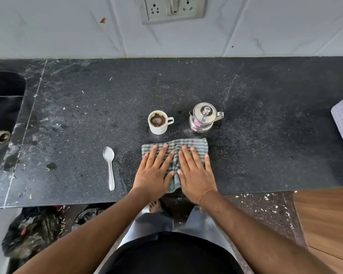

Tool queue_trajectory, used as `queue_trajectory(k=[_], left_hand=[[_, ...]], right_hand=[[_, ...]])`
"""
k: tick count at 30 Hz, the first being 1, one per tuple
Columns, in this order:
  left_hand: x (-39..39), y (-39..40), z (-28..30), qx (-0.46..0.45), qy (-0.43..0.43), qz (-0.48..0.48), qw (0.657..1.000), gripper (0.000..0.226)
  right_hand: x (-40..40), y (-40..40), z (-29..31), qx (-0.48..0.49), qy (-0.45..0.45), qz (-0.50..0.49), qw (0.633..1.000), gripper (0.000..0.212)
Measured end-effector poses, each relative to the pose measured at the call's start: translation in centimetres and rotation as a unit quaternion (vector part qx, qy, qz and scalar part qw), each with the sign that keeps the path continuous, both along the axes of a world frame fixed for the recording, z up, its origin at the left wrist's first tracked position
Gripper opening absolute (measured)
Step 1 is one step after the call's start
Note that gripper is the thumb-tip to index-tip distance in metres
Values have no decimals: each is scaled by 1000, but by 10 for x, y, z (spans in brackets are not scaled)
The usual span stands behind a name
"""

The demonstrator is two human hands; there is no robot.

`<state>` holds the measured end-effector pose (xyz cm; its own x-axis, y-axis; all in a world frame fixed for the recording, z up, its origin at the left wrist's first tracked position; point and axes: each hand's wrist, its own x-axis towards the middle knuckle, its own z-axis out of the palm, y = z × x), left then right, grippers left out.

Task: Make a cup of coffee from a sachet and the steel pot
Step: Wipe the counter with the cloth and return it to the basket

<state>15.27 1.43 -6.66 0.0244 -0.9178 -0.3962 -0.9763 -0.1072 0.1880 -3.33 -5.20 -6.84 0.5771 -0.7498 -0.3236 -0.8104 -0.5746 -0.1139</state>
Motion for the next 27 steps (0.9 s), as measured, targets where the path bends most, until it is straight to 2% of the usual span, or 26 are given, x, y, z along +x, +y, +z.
queue_trajectory(k=[4, 7, 14, 18, 22, 27], left_hand=[[-20, 55, -10, -4, -4, 13, 1000, 77], [-49, 63, -15, -12, 1, 14, 1000, 80], [-119, -25, 3, -7, 24, -59, 998, 73], [-119, -65, 3, 1, 2, -42, 999, 72], [-115, -67, -1, -15, -21, -32, 999, 70], [-118, -28, -6, -25, -26, 19, 999, 72]], right_hand=[[-25, 31, 3, 3, -21, 56, 998, 68], [-68, 43, 3, -2, -13, 54, 998, 69], [-158, -5, 5, -13, 17, -10, 1000, 71], [-144, -46, 1, -14, 6, -27, 1000, 68], [-113, -63, -2, -9, -19, -62, 998, 69], [-117, -45, -4, 5, -52, 50, 997, 70]])
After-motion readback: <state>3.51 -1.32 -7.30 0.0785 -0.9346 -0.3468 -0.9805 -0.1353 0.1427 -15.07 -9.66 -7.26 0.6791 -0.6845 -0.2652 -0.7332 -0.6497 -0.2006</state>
